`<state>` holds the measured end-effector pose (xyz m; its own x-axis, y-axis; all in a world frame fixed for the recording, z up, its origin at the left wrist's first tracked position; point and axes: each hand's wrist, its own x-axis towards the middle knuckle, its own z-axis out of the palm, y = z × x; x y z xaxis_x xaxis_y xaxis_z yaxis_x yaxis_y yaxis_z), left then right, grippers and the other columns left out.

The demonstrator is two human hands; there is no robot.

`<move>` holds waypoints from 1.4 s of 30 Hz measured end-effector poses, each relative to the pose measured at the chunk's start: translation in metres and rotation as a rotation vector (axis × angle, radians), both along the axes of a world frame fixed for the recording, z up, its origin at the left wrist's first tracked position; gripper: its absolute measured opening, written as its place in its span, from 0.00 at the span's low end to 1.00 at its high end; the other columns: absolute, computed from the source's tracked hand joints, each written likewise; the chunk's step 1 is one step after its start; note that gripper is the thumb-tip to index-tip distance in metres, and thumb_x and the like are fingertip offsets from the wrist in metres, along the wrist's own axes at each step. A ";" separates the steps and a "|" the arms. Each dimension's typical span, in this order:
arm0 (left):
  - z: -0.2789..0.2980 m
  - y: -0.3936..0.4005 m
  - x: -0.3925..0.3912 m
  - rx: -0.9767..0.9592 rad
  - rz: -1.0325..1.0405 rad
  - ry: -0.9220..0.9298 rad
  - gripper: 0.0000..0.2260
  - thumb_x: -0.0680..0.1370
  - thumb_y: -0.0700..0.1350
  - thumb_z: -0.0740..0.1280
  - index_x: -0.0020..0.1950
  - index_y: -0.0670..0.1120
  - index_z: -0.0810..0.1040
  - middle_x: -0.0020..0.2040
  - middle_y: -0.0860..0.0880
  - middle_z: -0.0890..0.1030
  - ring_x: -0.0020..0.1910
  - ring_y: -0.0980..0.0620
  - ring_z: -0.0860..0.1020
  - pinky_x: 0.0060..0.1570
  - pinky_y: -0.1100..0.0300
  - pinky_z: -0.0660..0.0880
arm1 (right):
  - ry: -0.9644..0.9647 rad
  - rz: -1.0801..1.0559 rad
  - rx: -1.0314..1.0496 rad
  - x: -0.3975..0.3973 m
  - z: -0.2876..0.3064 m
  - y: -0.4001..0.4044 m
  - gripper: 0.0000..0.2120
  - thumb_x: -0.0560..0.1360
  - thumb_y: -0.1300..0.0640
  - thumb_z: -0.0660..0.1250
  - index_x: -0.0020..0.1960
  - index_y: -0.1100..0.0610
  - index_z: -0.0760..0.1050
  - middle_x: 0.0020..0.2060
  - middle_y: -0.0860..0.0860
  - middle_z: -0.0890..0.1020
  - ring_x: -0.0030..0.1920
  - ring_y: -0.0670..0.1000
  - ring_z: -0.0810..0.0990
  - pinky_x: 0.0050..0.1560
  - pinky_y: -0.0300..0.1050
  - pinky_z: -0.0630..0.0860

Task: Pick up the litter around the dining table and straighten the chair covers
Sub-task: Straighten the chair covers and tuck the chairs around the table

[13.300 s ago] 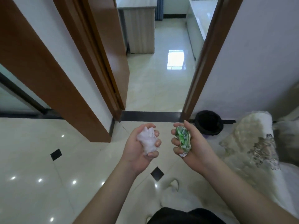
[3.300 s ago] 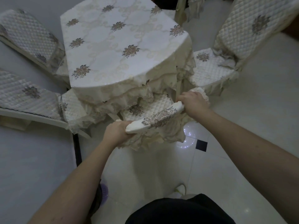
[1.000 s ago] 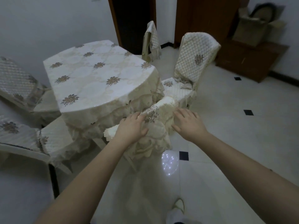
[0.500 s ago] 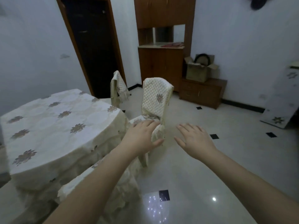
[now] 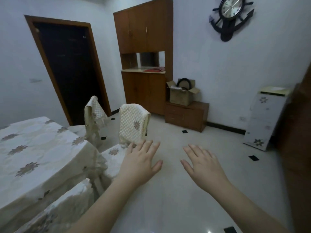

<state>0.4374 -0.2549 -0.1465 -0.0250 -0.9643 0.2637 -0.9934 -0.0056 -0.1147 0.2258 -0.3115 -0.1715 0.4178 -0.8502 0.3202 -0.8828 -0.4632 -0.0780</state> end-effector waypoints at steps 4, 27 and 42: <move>-0.008 -0.037 -0.007 -0.033 0.011 0.025 0.28 0.76 0.66 0.52 0.73 0.55 0.67 0.69 0.52 0.73 0.71 0.49 0.69 0.67 0.43 0.64 | -0.011 0.027 0.059 -0.003 -0.009 -0.031 0.34 0.75 0.35 0.40 0.74 0.49 0.62 0.72 0.49 0.69 0.71 0.52 0.66 0.69 0.53 0.63; -0.051 -0.337 0.047 0.007 -0.053 0.120 0.30 0.79 0.65 0.45 0.78 0.55 0.54 0.78 0.49 0.59 0.77 0.47 0.55 0.73 0.42 0.50 | 0.023 -0.082 0.072 0.054 -0.019 -0.305 0.35 0.75 0.38 0.34 0.76 0.49 0.58 0.75 0.49 0.63 0.75 0.51 0.58 0.73 0.52 0.52; -0.088 -0.571 0.017 0.020 0.002 0.062 0.26 0.78 0.62 0.52 0.71 0.51 0.72 0.69 0.47 0.74 0.69 0.44 0.71 0.67 0.44 0.65 | 0.050 -0.050 0.171 0.015 -0.060 -0.556 0.29 0.79 0.40 0.44 0.74 0.51 0.63 0.71 0.52 0.70 0.72 0.55 0.66 0.70 0.55 0.61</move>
